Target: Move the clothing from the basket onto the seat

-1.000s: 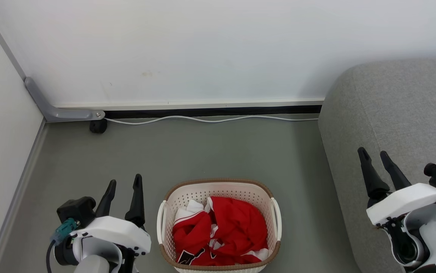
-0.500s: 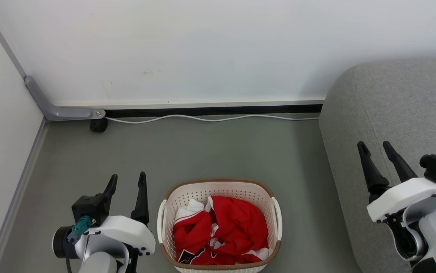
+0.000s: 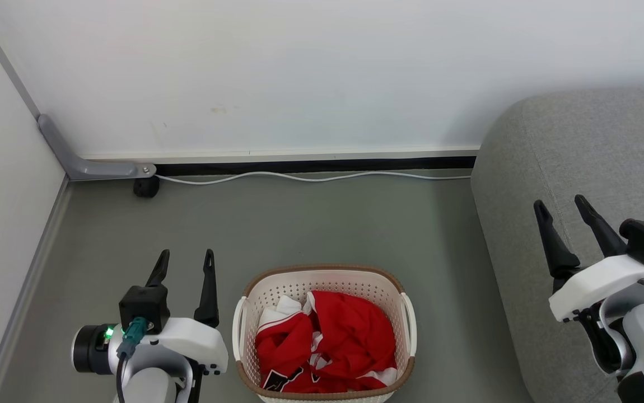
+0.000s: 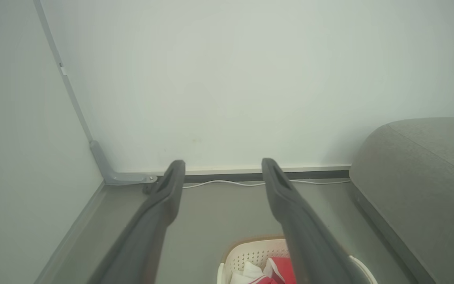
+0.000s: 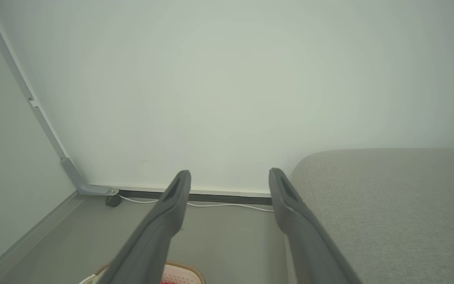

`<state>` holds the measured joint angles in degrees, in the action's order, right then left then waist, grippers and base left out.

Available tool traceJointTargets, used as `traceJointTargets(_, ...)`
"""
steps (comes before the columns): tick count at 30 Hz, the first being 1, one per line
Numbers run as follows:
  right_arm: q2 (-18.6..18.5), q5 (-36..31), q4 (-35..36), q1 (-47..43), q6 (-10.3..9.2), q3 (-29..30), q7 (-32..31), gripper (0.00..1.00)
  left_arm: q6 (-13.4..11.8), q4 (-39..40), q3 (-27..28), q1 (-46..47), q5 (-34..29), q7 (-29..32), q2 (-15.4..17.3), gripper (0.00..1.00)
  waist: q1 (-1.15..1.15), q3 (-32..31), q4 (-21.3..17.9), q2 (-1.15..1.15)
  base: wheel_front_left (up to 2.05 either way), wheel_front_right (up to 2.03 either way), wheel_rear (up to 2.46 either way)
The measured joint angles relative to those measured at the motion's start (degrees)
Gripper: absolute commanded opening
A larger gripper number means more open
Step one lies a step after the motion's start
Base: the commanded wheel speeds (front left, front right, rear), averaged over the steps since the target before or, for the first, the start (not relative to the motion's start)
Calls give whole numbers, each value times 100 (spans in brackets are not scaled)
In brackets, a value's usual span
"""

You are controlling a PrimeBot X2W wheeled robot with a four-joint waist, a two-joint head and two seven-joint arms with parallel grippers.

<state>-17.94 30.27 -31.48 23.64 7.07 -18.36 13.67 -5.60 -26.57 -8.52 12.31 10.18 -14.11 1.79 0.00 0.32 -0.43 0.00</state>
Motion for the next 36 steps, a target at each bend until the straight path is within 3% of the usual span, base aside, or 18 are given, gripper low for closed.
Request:
traceJointTargets(25, -11, -252, 120, 49, 1, 328, 49, 100, -182, -1, -132, 2, -13, -29, 20, 100, 0, 178, -28, 0, 0, 0, 0)
traceJointTargets(36, -316, -33, 779, 56, 1, 673, 55, 100, -758, 355, -879, 279, 359, -29, 47, 100, 0, 930, -29, 0, 0, 0, 0)
